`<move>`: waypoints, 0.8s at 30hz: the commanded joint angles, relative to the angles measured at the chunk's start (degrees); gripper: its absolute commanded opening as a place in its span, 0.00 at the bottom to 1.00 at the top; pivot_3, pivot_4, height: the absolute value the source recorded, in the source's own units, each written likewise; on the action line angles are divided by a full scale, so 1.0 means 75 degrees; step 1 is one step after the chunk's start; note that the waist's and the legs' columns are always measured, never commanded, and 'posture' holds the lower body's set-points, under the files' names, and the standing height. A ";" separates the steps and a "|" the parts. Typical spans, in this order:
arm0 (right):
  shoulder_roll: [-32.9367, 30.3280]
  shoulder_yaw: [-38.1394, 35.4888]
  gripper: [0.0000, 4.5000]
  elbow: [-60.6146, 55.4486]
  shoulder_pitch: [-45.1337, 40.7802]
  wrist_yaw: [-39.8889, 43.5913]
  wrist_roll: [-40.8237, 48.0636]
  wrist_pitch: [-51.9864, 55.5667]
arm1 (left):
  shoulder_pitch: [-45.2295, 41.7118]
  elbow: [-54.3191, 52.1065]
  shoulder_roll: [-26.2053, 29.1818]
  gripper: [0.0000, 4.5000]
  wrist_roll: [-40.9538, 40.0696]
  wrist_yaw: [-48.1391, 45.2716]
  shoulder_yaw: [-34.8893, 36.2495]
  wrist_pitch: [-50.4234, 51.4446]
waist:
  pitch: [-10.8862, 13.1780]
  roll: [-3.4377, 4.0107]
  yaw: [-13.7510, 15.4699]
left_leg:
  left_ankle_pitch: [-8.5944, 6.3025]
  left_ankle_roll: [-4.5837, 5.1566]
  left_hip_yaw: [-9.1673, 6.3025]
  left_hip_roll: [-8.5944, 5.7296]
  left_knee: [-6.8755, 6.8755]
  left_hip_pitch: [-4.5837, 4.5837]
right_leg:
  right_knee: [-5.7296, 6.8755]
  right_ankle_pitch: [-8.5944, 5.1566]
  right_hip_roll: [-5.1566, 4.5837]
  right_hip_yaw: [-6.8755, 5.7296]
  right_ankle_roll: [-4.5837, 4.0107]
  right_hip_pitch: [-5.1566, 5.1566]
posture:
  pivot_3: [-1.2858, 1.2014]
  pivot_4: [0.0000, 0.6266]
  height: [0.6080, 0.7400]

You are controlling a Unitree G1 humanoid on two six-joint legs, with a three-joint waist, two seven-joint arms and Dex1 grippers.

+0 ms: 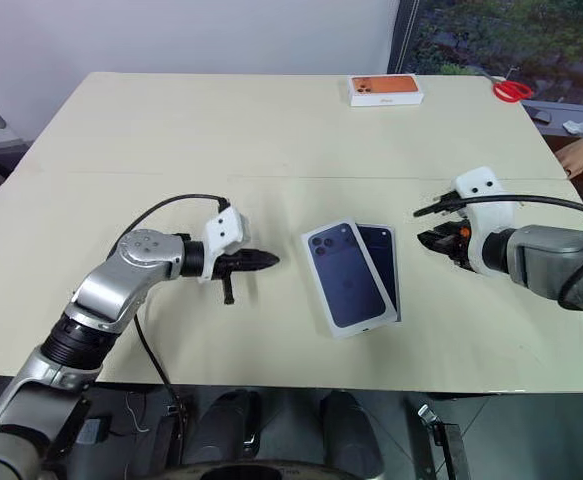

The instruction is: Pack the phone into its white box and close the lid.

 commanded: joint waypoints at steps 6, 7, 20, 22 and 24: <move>0.0014 0.0744 0.04 -0.0943 0.0115 0.1655 -0.2154 -0.0774 | -0.0718 0.0228 -0.0674 0.00 0.0574 0.0379 -0.0888 0.0773 | 0.0001 -0.0002 -0.0016 | 0.0000 0.0000 0.0000 -0.0002 0.0003 -0.0002 | 0.0000 0.0000 0.0003 -0.0001 0.0001 -0.0001 | 0.52 0.24 0.89; 0.0096 0.0791 0.04 -0.0990 0.0112 0.1735 -0.2276 -0.0759 | -0.0771 0.0265 -0.0754 0.00 0.0580 0.0429 -0.0901 0.0857 | 0.0001 -0.0002 -0.0038 | 0.0000 0.0000 -0.0001 -0.0002 0.0003 -0.0001 | 0.0000 0.0000 0.0004 -0.0001 0.0001 -0.0001 | 0.52 0.24 0.89; 0.1082 0.1126 0.04 -0.1360 0.0028 0.2214 -0.3317 -0.0290 | -0.1019 0.0556 -0.1470 0.00 0.0921 0.1045 -0.1124 0.1148 | 0.0001 -0.0002 -0.0001 | 0.0000 0.0000 -0.0005 -0.0003 0.0007 0.0000 | 0.0007 0.0000 0.0004 0.0000 0.0001 -0.0001 | 0.52 0.24 0.89; 0.1146 0.1096 0.04 -0.1404 0.0047 0.2297 -0.3413 -0.0242 | -0.1008 0.0579 -0.1507 0.00 0.0925 0.1061 -0.1110 0.1081 | 0.0001 -0.0002 -0.0004 | 0.0000 0.0000 -0.0005 -0.0003 0.0008 0.0000 | 0.0007 0.0000 0.0005 -0.0001 0.0001 0.0000 | 0.52 0.24 0.89; 0.1196 0.1064 0.04 -0.1436 0.0063 0.2373 -0.3519 -0.0202 | -0.0991 0.0604 -0.1576 0.00 0.0914 0.1073 -0.1093 0.0997 | 0.0001 -0.0002 -0.0005 | 0.0000 0.0000 -0.0005 -0.0004 0.0008 0.0000 | 0.0009 0.0000 0.0005 -0.0001 0.0001 0.0000 | 0.52 0.24 0.89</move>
